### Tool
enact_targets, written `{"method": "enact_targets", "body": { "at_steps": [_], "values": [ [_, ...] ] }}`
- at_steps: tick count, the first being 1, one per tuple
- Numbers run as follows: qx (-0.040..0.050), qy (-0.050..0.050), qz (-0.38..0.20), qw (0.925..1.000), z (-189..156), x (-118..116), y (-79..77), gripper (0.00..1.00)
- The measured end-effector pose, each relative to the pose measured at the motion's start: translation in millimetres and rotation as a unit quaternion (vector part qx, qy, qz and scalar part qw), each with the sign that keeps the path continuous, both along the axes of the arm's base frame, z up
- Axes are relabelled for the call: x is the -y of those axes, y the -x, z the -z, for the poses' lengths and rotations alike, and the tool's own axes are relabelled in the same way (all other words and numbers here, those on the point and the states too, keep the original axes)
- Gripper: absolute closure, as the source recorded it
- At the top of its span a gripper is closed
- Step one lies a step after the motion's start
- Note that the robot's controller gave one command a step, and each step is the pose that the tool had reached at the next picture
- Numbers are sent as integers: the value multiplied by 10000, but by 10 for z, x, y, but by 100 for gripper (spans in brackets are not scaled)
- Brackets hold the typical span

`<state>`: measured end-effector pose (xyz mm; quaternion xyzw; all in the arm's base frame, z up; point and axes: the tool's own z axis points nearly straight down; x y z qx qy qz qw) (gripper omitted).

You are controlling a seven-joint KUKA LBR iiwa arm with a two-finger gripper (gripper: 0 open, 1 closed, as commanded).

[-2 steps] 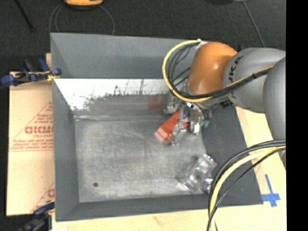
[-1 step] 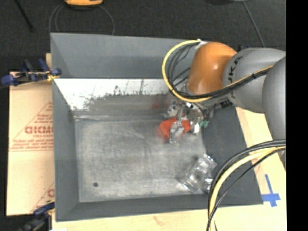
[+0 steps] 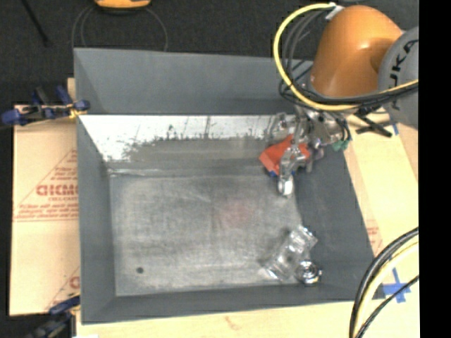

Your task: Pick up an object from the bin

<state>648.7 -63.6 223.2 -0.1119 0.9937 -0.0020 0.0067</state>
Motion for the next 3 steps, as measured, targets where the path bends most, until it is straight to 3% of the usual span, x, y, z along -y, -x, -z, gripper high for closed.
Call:
{"method": "enact_targets", "body": {
  "at_steps": [1,2,3],
  "values": [
    [-64,3,-820,9966,337,347,141,100],
    [-71,3,-2304,9731,580,424,494,100],
    [-6,31,-2195,9756,-952,491,512,100]
  ]
}}
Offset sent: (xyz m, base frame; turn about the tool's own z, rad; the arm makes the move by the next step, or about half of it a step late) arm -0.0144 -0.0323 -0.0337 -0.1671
